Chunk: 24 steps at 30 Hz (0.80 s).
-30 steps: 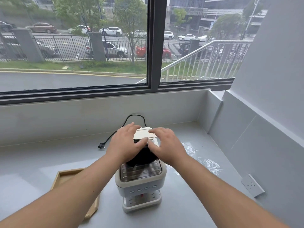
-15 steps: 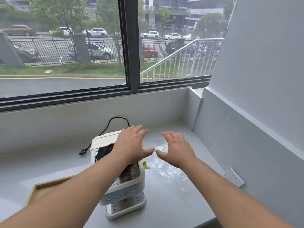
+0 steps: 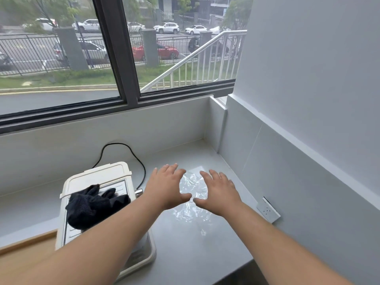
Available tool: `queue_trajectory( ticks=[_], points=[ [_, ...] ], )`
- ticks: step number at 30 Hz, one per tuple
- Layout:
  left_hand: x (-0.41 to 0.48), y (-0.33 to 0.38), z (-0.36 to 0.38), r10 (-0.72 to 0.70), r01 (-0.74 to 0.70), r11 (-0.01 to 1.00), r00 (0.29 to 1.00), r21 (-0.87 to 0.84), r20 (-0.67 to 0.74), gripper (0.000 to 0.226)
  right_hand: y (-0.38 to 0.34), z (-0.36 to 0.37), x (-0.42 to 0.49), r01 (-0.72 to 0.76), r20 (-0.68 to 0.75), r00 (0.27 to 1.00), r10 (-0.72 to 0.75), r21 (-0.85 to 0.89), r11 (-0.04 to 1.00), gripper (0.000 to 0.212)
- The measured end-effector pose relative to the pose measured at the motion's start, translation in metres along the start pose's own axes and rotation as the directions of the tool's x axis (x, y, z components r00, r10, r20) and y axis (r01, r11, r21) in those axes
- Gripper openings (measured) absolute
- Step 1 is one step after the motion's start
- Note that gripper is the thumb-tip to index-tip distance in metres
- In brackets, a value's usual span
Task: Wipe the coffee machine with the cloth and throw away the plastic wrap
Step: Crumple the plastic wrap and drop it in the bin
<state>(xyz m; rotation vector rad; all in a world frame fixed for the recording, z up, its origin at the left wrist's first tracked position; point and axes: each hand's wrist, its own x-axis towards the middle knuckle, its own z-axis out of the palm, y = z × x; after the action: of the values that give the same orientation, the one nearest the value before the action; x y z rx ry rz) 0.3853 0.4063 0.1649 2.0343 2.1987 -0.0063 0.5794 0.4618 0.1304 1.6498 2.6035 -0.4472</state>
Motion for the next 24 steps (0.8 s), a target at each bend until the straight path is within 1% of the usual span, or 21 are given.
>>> queue_trajectory(
  ticks=[6,14,19,24],
  points=[
    [0.023,0.021,0.032,-0.026,0.025,1.0,0.996,0.019,0.081,0.094,0.028,0.023,0.013,-0.037,0.088,0.995,0.037,-0.002,0.999,0.109],
    [0.042,0.027,0.068,-0.079,0.073,0.997,0.976,0.04,0.202,0.095,0.048,0.059,0.033,-0.099,0.224,0.97,0.096,0.0,0.995,0.124],
    [0.049,0.028,0.085,-0.103,0.093,0.994,0.964,0.055,0.246,0.095,0.049,0.079,0.041,-0.085,0.295,0.951,0.089,-0.025,0.996,0.128],
    [0.054,0.03,0.096,-0.111,0.099,0.993,0.956,0.06,0.272,0.094,0.049,0.093,0.049,-0.056,0.322,0.944,0.073,-0.061,0.997,0.127]
  ],
)
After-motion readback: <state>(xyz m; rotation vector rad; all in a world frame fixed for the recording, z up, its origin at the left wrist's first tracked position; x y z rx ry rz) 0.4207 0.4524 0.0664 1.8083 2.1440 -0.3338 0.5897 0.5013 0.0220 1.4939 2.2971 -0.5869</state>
